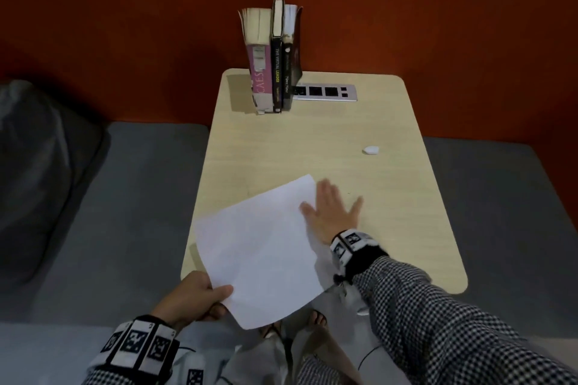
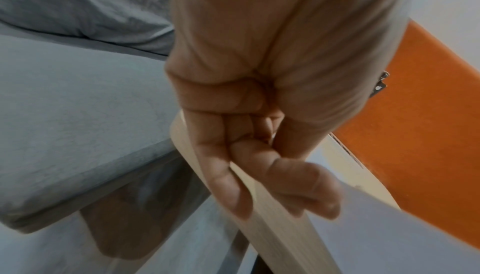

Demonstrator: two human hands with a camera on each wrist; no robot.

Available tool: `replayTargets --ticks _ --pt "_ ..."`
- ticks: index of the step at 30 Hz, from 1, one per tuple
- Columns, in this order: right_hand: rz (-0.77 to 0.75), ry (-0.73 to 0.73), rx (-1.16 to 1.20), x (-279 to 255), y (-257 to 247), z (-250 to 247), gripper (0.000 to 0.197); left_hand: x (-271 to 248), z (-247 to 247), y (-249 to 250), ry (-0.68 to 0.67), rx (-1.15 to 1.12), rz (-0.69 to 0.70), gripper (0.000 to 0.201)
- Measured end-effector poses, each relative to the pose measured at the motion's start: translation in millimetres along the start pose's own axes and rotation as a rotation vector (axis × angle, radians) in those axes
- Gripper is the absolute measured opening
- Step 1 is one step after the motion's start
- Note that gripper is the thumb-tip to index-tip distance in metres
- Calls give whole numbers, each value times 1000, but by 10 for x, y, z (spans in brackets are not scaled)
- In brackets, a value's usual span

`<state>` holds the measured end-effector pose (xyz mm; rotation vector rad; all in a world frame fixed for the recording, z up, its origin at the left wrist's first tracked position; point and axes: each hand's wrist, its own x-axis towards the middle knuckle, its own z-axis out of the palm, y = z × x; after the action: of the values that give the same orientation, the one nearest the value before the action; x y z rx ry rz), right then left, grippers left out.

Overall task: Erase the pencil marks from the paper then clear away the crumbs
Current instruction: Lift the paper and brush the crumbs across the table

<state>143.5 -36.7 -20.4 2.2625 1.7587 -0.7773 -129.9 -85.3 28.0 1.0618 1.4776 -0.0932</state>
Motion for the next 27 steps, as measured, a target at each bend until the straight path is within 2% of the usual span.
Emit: replayTargets --ticks 1,2,4,6,9,11,12,15,16,17,19,21,22,24,27 --pt "51 13 -17 49 4 -72 71 -8 -4 -6 -21 -12 -22 43" --pt "14 29 -31 69 -70 -124 73 -19 -7 6 -52 -25 -42 39" --pt "-221 48 -29 60 -466 -152 73 -30 -8 24 -92 -75 -86 44" --pt "-429 -10 -81 38 -941 -74 72 -10 -34 5 -123 -136 -122 45" --pt "-539 -138 -112 103 -1366 92 67 35 -84 -25 -140 -180 -136 28" --pt "-509 -142 -104 191 -1325 162 67 72 -111 -57 -133 -228 -152 25" --pt "-443 -119 -86 215 -1190 156 67 89 -126 -71 -132 -234 -160 26" --pt "-62 -39 -23 221 -590 89 74 103 -164 -102 -134 -236 -175 24" --pt "21 -21 -37 190 -482 36 76 106 -172 -112 -128 -239 -183 27" --pt "21 -8 -52 161 -485 11 76 112 -173 -126 -126 -241 -188 29" --pt "-186 15 -54 134 -812 12 71 122 -157 -149 -135 -236 -191 29" --pt "-404 -48 -66 156 -1276 102 67 129 -142 -150 -138 -229 -193 21" --pt "-462 -95 -70 160 -1428 150 66 135 -137 -142 -128 -227 -193 19" --pt "-470 -114 -87 221 -1439 212 64 148 -148 -123 -107 -224 -187 19" --pt "-264 -46 -14 328 -907 131 65 164 -210 -131 -105 -174 -160 32"
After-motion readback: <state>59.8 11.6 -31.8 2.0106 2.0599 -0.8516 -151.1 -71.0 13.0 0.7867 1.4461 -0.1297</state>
